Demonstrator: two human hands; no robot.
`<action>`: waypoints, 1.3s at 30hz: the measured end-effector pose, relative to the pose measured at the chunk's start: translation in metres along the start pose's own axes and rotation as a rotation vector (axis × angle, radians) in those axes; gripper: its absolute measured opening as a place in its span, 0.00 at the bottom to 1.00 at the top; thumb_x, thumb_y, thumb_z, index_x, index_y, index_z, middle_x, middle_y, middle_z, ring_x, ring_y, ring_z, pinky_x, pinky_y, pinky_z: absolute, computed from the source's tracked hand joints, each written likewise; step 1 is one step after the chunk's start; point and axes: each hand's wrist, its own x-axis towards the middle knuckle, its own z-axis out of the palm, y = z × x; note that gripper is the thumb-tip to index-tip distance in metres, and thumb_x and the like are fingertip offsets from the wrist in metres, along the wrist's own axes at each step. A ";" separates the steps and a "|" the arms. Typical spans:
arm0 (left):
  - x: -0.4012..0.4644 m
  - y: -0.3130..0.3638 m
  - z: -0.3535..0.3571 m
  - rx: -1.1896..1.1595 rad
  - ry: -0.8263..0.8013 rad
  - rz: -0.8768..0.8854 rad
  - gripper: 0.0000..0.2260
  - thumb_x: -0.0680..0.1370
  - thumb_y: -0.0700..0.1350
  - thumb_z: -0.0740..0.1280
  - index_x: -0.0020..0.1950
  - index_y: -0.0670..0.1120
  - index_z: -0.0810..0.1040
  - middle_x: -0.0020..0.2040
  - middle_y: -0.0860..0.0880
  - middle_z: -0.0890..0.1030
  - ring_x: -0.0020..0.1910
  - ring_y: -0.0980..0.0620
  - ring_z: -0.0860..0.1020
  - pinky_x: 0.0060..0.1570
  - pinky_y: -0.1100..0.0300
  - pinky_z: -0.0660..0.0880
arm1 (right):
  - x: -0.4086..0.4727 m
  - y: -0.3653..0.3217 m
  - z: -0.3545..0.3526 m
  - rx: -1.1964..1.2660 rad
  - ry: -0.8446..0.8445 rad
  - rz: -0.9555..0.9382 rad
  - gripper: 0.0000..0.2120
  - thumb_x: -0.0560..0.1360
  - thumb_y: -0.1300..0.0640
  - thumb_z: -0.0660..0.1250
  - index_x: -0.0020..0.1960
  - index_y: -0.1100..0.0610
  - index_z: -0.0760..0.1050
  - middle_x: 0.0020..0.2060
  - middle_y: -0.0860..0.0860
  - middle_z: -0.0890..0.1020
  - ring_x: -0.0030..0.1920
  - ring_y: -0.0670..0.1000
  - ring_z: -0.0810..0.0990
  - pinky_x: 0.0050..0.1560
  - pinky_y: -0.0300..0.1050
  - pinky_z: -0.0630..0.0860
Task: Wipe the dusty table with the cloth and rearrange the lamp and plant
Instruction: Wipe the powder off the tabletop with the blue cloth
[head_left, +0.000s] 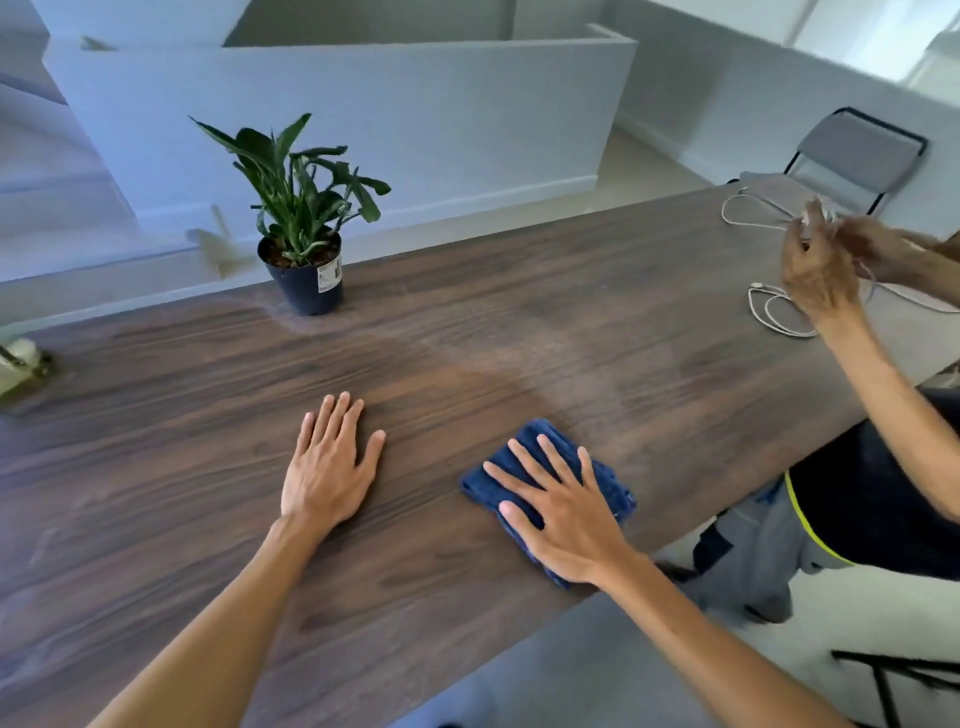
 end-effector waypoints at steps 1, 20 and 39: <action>-0.002 0.001 0.001 0.006 -0.005 -0.002 0.31 0.82 0.62 0.47 0.79 0.46 0.60 0.81 0.48 0.56 0.80 0.51 0.48 0.79 0.51 0.45 | -0.003 0.023 -0.003 -0.012 -0.001 0.093 0.24 0.81 0.33 0.41 0.76 0.27 0.44 0.80 0.38 0.44 0.80 0.50 0.34 0.75 0.69 0.35; 0.004 0.002 0.001 0.009 -0.016 0.010 0.29 0.83 0.59 0.50 0.80 0.45 0.58 0.81 0.47 0.54 0.80 0.52 0.46 0.79 0.51 0.44 | -0.001 0.025 -0.009 -0.019 -0.027 -0.056 0.24 0.81 0.34 0.46 0.76 0.26 0.45 0.80 0.36 0.44 0.80 0.49 0.35 0.75 0.69 0.38; -0.011 0.010 -0.001 -0.010 0.008 0.030 0.27 0.84 0.55 0.52 0.79 0.42 0.59 0.80 0.45 0.56 0.80 0.50 0.49 0.79 0.53 0.46 | 0.009 0.082 -0.023 -0.053 -0.097 0.101 0.23 0.80 0.33 0.40 0.74 0.24 0.38 0.79 0.35 0.39 0.79 0.52 0.31 0.72 0.75 0.37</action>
